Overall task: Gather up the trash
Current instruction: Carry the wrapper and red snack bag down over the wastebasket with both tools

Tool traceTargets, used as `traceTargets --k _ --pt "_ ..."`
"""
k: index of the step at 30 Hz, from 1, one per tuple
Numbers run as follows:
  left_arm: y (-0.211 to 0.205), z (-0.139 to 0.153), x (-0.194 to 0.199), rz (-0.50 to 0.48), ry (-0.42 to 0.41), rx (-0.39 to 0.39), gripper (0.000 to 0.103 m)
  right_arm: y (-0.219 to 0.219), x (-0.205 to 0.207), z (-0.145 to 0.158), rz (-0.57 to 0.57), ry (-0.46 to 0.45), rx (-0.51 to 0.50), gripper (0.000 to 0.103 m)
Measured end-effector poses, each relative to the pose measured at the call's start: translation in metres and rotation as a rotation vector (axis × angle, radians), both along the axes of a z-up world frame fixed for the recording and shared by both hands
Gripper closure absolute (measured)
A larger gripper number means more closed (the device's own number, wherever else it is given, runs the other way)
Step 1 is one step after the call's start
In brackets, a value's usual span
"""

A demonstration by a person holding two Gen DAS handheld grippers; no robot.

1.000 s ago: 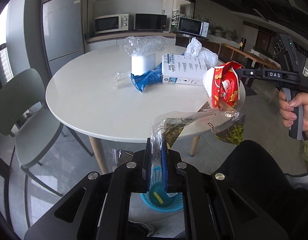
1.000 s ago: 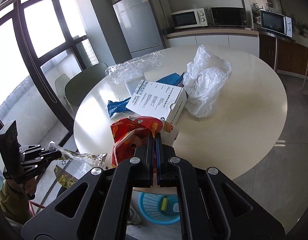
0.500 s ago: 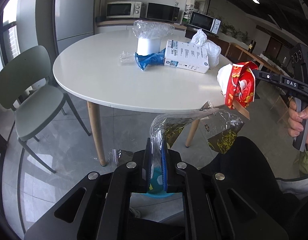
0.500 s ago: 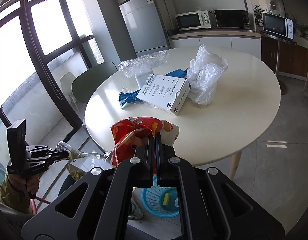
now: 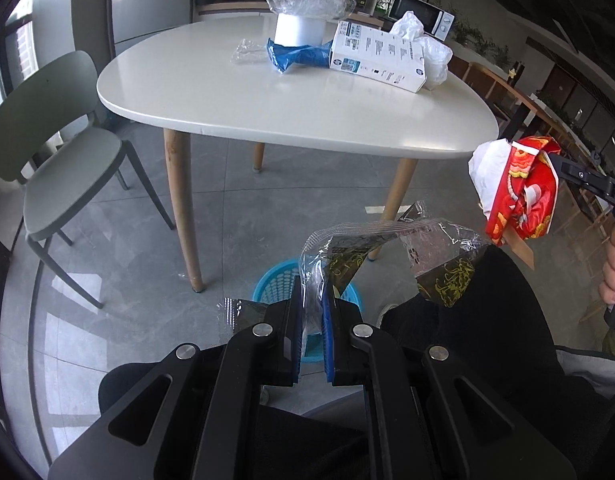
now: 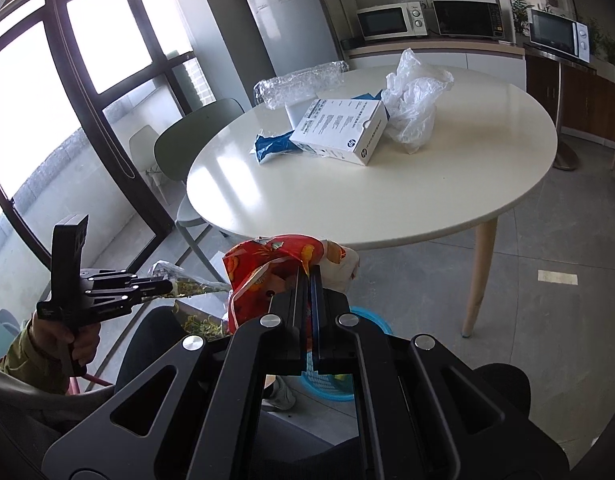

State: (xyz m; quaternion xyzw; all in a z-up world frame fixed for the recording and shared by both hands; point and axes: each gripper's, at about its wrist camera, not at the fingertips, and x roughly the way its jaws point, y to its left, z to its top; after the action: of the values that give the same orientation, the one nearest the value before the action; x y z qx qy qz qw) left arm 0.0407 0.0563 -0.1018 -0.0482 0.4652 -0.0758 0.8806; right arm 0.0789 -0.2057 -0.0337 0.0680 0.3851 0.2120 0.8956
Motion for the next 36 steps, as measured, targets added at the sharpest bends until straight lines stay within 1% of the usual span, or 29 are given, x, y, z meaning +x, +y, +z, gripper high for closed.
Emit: traceTargets --k 7,11,14,17,23,26,27,30,33,36 --pt "-0.005 -0.036 0.011 0.041 0.086 0.002 0.096 0.003 -0.001 -0.040 -0.010 0.080 -0.012 0.102" --pt "-0.008 -0.061 0.018 0.089 0.138 0.011 0.096 0.009 0.008 -0.071 -0.027 0.129 -0.025 0.102" --pt "-0.010 -0.080 0.024 0.117 0.171 0.019 0.096 0.010 0.015 -0.097 -0.043 0.173 -0.011 0.102" --pt "-0.012 -0.096 0.031 0.141 0.199 0.020 0.096 0.012 0.020 -0.115 -0.051 0.198 -0.014 0.102" --pt "-0.019 -0.128 0.045 0.176 0.249 0.016 0.096 0.015 0.030 -0.147 -0.074 0.229 -0.006 0.102" --pt "-0.027 -0.144 0.050 0.151 0.282 0.036 0.096 0.018 0.037 -0.161 -0.085 0.248 0.001 0.102" --pt "-0.029 -0.149 0.052 0.147 0.290 0.048 0.096 0.020 0.039 -0.166 -0.088 0.250 -0.008 0.102" --pt "-0.031 -0.163 0.061 0.146 0.320 0.066 0.096 0.030 0.045 -0.174 -0.091 0.237 -0.088 0.102" --pt "-0.030 -0.174 0.069 0.157 0.340 0.082 0.096 0.033 0.053 -0.187 -0.093 0.265 -0.092 0.102" --pt "-0.027 -0.184 0.077 0.178 0.363 0.067 0.096 0.034 0.062 -0.200 -0.102 0.297 -0.088 0.102"
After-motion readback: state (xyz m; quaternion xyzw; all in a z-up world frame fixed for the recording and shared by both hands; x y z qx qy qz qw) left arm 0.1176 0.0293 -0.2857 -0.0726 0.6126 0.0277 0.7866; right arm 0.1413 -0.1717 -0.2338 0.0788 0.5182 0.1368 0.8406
